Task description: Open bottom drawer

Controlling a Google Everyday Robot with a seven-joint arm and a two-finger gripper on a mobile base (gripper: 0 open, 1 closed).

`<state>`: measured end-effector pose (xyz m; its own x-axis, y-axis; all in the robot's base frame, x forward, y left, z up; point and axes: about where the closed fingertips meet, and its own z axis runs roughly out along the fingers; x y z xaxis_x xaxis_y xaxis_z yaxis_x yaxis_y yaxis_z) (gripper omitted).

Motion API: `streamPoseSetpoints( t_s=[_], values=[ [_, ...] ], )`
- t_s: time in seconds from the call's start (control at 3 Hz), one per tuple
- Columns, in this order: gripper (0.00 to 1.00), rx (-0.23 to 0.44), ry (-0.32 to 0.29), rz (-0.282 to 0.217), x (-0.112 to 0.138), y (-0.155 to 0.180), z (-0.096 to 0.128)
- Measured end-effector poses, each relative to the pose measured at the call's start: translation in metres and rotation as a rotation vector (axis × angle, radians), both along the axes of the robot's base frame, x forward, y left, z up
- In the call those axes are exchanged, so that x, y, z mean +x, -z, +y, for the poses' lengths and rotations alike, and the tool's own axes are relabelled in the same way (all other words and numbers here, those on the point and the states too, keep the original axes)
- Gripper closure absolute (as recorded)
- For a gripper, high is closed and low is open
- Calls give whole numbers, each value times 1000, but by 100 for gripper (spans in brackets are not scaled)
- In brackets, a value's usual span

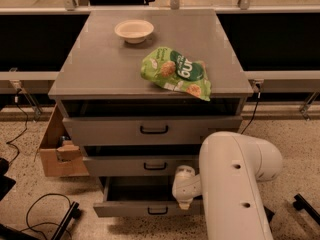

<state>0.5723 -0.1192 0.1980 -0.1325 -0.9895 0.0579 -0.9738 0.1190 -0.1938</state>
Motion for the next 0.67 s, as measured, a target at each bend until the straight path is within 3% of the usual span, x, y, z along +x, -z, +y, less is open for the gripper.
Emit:
streamPoseSetpoints(
  t_s=[0.33, 0.67],
  values=[
    [40, 0, 0, 1, -1, 0, 0],
    [9, -1, 0, 5, -3, 2, -1]
  ],
)
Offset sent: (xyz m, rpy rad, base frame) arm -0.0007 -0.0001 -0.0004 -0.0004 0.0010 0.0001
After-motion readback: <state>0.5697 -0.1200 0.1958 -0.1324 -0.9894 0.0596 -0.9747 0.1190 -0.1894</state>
